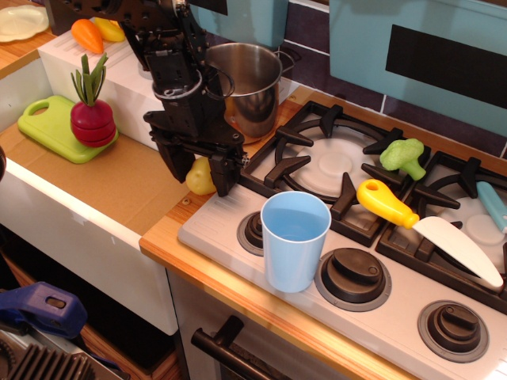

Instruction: Put potato in pot or pan

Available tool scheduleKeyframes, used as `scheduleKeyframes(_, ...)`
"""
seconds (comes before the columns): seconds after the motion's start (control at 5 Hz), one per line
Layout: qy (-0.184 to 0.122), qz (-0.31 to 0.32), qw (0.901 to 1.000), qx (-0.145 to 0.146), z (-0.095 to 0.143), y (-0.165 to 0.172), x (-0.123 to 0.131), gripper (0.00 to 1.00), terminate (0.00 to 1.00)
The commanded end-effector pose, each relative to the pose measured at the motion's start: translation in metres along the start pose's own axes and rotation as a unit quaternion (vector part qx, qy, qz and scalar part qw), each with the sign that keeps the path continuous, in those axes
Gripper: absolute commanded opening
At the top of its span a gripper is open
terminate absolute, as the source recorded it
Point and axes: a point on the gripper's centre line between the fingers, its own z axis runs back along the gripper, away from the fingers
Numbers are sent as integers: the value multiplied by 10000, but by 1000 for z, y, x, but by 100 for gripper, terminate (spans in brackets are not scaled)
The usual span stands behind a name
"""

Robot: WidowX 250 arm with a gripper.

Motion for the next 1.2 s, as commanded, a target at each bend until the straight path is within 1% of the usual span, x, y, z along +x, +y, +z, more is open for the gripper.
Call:
scheduleKeyframes(0.0,-240,104,9993,265,12,1,13,0,0)
scheduleKeyframes(0.2,-91,81,9973,724,44,11,8,0,0)
scheduleKeyframes(0.4,14,-22,9937,1120,71,23,8,0,0)
scheduleKeyframes(0.6,-110,-183,9883,1510,91,29,20,0,0)
scheduleKeyframes(0.8,-250,-580,9857,1560,97,36,51,0,0)
scheduleKeyframes(1.0,-452,-913,9818,1604,90,42,78,0,0)
